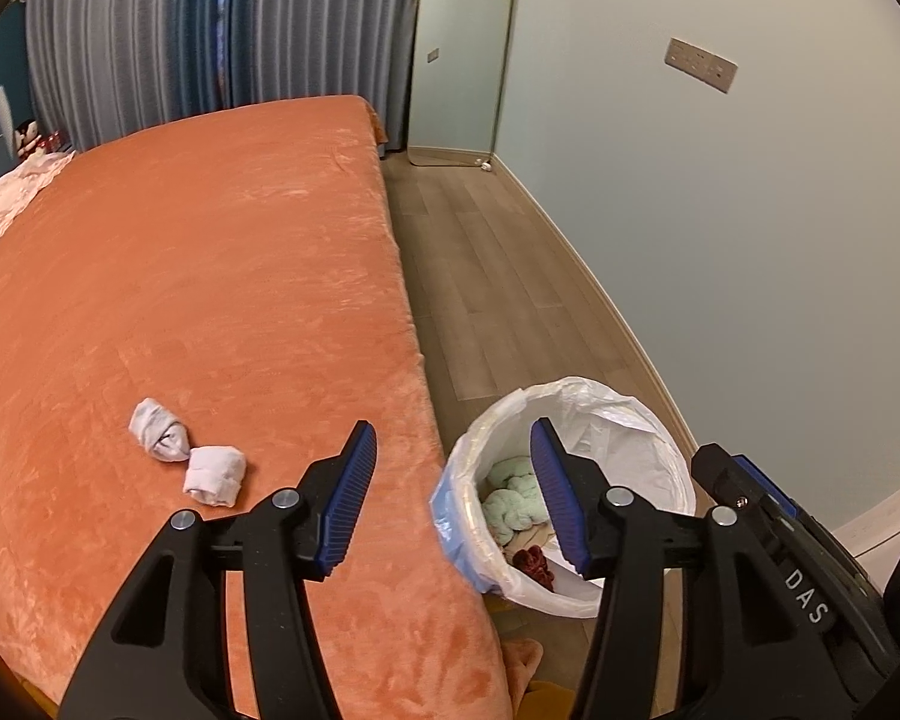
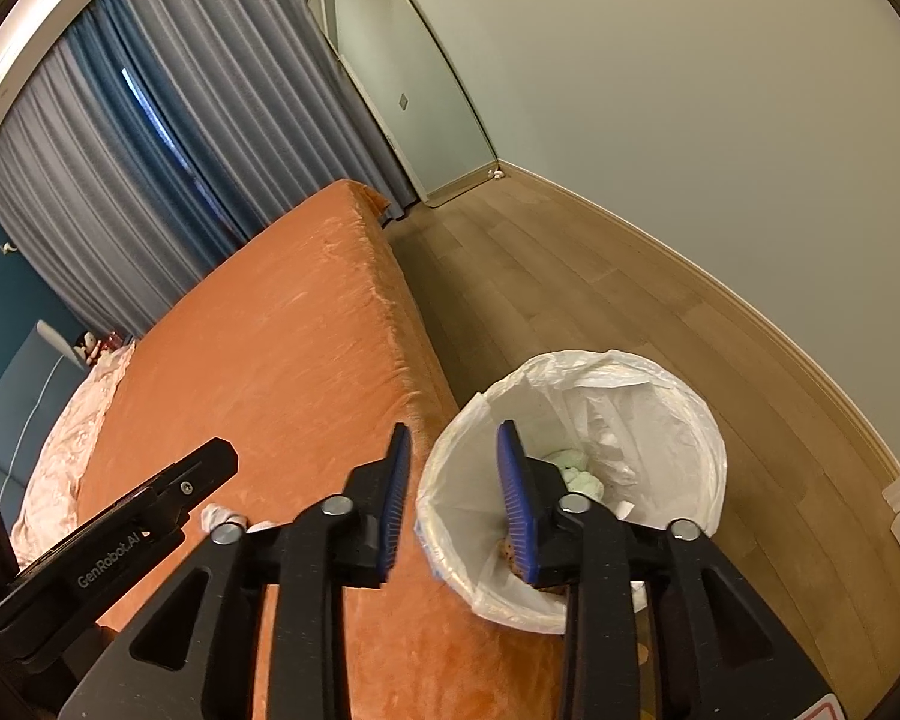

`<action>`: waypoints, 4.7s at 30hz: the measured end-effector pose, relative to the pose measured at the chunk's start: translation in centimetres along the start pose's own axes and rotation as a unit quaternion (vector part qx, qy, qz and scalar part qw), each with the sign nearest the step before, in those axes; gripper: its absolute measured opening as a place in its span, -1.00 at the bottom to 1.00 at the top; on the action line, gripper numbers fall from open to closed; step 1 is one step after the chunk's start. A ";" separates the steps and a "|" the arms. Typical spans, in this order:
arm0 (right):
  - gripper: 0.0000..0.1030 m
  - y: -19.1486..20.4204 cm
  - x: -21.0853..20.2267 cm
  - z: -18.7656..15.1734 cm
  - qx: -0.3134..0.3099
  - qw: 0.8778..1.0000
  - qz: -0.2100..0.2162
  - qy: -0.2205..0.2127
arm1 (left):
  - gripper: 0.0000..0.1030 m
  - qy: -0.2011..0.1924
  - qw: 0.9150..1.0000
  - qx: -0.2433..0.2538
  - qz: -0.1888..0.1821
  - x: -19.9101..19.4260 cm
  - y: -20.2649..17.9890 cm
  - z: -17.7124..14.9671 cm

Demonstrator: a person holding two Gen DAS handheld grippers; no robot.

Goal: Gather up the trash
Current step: 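Move both tools back over the two rolled socks on the bed, then grasp the grey rolled sock with the left gripper while the right gripper grasps the white sock, then carry both socks over the wastebasket and open both grippers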

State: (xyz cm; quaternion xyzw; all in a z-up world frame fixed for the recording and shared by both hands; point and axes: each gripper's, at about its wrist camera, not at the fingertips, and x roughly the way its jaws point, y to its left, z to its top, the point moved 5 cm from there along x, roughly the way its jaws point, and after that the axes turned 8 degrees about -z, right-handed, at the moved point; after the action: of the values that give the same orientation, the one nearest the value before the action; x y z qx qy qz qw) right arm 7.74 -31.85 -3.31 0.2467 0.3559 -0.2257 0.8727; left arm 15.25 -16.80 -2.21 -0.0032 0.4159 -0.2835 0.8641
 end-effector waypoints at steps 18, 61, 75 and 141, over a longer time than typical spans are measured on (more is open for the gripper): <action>-0.23 7.7 -0.5 -1.9 -0.065 0.998 0.018 0.008 | -0.01 -0.019 0.998 -0.060 0.029 -2.9 7.6 -0.2; 0.02 22.1 5.2 -10.5 -0.189 0.978 0.034 0.076 | 0.32 -0.001 0.974 -0.205 0.099 -3.8 25.8 -4.5; 0.12 26.3 14.6 -15.9 -0.214 0.964 0.026 0.157 | 0.66 0.059 0.955 -0.258 0.137 2.3 33.8 -7.0; -0.34 10.4 1.0 -5.4 -0.081 0.995 0.050 0.020 | -0.62 -0.002 0.998 -0.060 -0.003 -2.7 9.5 -1.3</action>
State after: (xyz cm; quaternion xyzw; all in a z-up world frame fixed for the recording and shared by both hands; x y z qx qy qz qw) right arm 11.59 -20.78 -4.59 0.1972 0.3779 -0.1471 0.8926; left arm 17.59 -7.22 -3.37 -0.0574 0.4306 -0.2608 0.8622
